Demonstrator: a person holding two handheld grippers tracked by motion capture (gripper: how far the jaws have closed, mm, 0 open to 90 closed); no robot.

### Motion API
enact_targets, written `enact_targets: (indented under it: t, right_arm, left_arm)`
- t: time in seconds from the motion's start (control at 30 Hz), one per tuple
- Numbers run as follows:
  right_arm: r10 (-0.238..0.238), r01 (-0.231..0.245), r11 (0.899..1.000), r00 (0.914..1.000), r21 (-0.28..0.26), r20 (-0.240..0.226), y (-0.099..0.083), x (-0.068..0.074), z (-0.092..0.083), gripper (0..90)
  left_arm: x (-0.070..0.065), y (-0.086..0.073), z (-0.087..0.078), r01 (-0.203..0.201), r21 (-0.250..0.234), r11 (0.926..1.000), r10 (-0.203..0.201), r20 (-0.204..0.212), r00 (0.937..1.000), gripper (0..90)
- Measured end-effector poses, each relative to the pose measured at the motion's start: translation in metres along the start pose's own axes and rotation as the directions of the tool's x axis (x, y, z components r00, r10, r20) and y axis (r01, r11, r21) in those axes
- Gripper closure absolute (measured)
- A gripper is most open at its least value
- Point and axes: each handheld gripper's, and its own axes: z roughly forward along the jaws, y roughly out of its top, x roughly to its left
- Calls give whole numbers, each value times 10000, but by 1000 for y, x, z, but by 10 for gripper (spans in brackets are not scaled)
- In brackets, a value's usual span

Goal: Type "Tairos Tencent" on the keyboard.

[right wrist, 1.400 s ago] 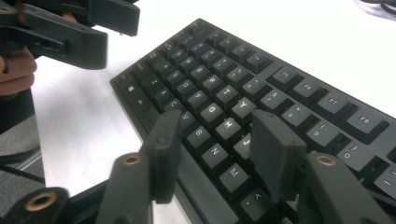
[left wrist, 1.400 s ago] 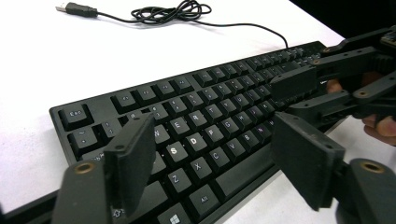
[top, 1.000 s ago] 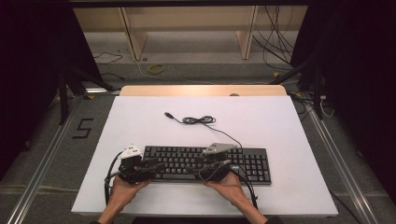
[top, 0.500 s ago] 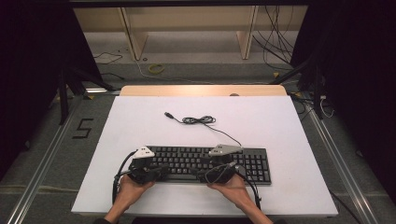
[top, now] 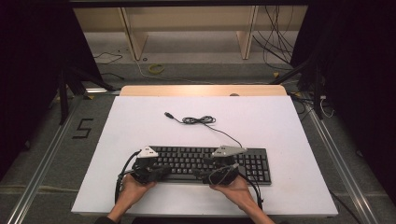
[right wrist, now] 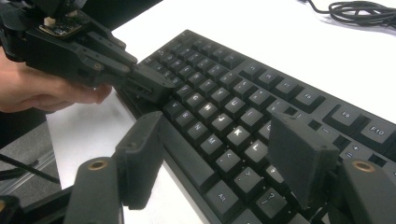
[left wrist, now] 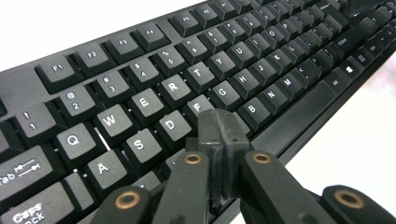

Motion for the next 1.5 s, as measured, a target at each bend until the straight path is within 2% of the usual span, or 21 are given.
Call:
enact_targets:
  t: [0.17, 0.27, 0.4, 0.57, 0.83, 0.93, 1.03, 1.17, 1.37, 1.5]
  right_arm:
    - [-7, 7, 10000, 10000, -13, 7, -1, 0, -1, 369]
    - [-18, 18, 10000, 10000, -6, 23, -1, 0, -1, 369]
    - [-5, 5, 10000, 10000, -59, 8, 0, 0, -3, 369]
    - [13, -13, 10000, 10000, -62, 7, -1, 0, -4, 354]
    - [28, -28, 9999, 10000, -149, -19, -2, 1, -7, 327]
    - [32, -32, 9998, 10000, -178, 0, -3, 1, -8, 317]
    - [52, -52, 9997, 10000, -241, -11, -3, 0, -10, 316]
    - [48, -49, 9997, 10000, -242, -10, -4, 0, -12, 317]
    - [44, -44, 9996, 10000, -270, 1, -6, 0, -14, 317]
    - [63, -63, 9993, 10000, -361, -17, -7, 1, -16, 311]
  left_arm:
    - [0, 0, 0, 6, 16, 10000, -6, -23, 10000, 890]
    - [-2, 1, -1, -54, 1, 10000, 54, -193, 9998, 889]
    - [0, 4, -5, 98, -287, 9995, -106, -284, 9995, 848]
    - [6, 9, -12, 397, -743, 9964, -426, -370, 9984, 743]
    - [15, 15, -18, 959, -1140, 9888, -1018, -478, 9937, 503]
    - [17, 18, -18, 1055, -1259, 9864, -1129, -533, 9922, 434]
    - [19, 20, -18, 1121, -1348, 9845, -1210, -592, 9909, 404]
    - [21, 22, -18, 1093, -1412, 9839, -1187, -601, 9911, 450]
    - [22, 25, -13, 827, -1228, 9890, -918, -710, 9932, 608]
    - [21, 25, -8, 510, -969, 9940, -589, -810, 9950, 722]
